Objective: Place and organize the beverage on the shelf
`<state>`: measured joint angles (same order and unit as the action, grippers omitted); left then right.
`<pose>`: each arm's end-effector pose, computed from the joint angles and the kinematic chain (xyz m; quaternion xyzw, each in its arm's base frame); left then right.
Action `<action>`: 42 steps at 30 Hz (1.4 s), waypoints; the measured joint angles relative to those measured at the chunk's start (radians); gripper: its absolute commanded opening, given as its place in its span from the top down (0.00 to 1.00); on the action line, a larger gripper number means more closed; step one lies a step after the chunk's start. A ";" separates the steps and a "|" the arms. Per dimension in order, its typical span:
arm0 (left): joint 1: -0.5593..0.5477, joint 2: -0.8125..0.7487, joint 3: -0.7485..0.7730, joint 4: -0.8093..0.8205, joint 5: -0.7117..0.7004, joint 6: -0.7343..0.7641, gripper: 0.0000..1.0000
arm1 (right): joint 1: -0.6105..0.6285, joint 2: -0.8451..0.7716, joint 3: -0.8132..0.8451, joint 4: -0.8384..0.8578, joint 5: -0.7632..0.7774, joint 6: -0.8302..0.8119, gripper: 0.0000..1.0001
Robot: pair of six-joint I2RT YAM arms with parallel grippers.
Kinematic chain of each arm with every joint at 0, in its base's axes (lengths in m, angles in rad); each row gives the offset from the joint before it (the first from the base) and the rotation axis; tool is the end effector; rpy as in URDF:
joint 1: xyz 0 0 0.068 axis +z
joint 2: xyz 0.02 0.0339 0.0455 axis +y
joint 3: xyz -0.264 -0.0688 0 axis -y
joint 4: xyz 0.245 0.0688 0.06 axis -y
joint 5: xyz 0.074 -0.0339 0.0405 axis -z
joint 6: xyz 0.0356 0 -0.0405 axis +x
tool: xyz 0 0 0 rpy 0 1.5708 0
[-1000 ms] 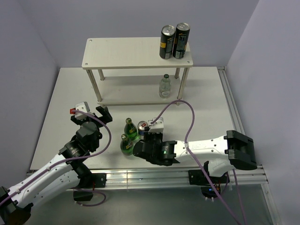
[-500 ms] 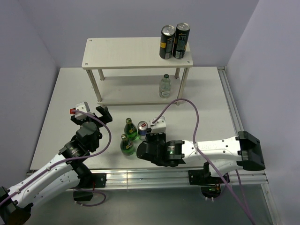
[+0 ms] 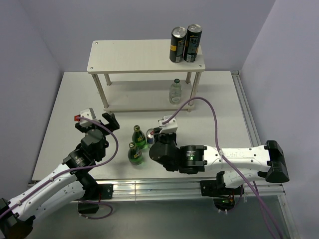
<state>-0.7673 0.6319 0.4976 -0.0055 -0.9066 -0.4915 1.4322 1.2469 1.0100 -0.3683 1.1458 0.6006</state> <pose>0.1295 -0.0859 0.2827 -0.1913 0.7116 -0.0800 0.6713 0.0682 0.2542 0.3141 -0.0704 0.7825 0.0790 0.6136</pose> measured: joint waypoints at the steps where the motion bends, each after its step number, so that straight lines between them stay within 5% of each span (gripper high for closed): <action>1: 0.000 0.000 0.000 0.000 0.000 0.000 0.03 | -0.003 0.000 0.004 0.027 0.001 -0.030 1.00; 15: 0.000 -0.009 0.000 -0.003 0.000 0.000 0.03 | -0.248 0.047 0.103 0.371 -0.039 -0.361 1.00; 42: 0.000 -0.020 0.000 -0.003 -0.001 0.000 0.03 | -0.625 0.555 0.315 0.623 -0.280 -0.470 1.00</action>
<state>-0.7673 0.6117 0.4976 -0.0086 -0.9073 -0.4915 0.8070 1.8023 1.3247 0.2546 0.8661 0.1303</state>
